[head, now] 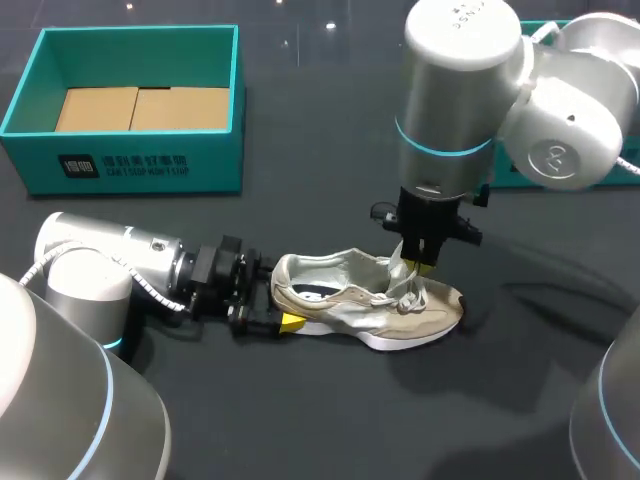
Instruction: Take the shoe out of the shoebox, open the shoe tongue, remove and reinsert the insole, then place the shoe into the shoebox
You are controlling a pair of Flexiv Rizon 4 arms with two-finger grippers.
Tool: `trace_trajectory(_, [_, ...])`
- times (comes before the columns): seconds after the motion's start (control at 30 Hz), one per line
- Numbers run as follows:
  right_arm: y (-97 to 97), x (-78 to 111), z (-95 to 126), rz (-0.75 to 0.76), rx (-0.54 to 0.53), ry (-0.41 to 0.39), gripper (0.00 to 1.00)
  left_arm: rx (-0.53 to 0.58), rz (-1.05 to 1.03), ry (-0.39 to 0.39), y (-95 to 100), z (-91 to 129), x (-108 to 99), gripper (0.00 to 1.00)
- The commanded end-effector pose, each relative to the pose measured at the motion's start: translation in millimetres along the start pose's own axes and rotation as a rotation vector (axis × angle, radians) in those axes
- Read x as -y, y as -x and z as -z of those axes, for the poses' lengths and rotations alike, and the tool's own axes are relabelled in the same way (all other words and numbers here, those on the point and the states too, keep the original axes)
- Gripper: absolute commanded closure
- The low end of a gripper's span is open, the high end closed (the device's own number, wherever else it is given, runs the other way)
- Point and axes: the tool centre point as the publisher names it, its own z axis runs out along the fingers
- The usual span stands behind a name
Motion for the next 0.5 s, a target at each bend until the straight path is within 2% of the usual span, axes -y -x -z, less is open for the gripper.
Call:
trace_trajectory(0.03, [19.3,0.0,-5.7,0.008,-0.102,-0.004,1.0,0.0,0.0,0.001,1.6,0.7,-2.2,1.0])
trace_trajectory(0.5, [36.0,-5.3,-26.2,0.03,-0.149,0.007,1.0,0.0,0.0,0.001,1.6,0.7,-2.2,1.0])
